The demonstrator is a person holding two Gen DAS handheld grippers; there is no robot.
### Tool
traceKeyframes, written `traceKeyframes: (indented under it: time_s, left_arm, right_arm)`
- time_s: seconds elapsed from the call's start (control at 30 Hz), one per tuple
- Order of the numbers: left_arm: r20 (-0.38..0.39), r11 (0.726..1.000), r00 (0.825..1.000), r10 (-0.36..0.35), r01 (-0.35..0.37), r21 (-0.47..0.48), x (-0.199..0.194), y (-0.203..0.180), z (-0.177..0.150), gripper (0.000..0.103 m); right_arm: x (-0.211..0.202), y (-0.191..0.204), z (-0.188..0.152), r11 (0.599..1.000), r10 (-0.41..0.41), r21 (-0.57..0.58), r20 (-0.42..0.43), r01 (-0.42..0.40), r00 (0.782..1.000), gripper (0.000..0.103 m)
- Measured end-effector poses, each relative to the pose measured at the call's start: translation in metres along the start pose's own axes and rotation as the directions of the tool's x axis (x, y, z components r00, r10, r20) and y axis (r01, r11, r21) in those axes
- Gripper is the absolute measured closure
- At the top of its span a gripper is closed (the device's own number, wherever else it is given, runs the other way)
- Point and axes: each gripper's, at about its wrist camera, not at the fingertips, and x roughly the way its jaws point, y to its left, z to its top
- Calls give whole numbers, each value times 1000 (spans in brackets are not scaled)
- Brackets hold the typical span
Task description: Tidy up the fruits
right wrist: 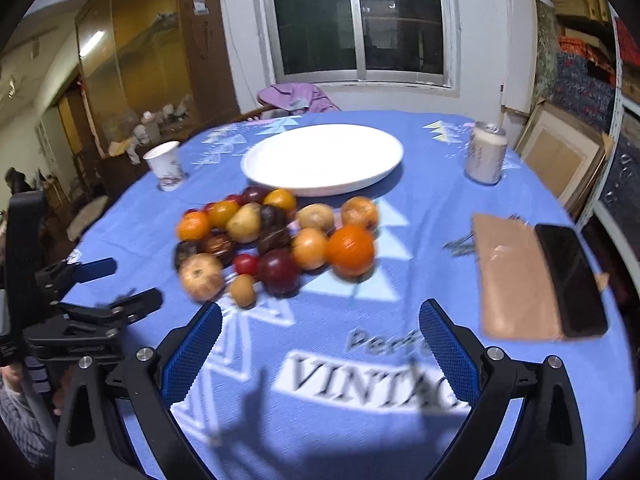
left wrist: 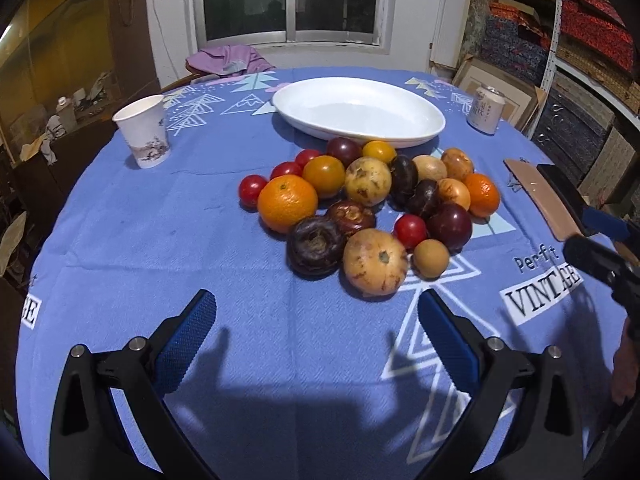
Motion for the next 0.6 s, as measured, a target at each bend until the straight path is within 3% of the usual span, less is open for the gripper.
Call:
traceKeyframes:
  time_s: [0.17,0.33,0.43,0.6]
  left_arm:
    - [-7,998,999,-53,53,21,15,-18,7,4]
    - [-11,995,995,-98,98,22,23,-19,9,4]
    - [-18,988,988,-152,152,-11,26,-14,10,4]
    - [24,987,988,-155,154,33,19,-23,10,4]
  right_arm:
    - [28,-7,21,1000,-4,26,-4,4,1000,3]
    - [53,-9,16,999,-29,46,-9,30,1000,6]
    - [46,-7,15,999,-35,31,24,34,999,6]
    - [45,1,13,997,-77,-19,33,78,996,6]
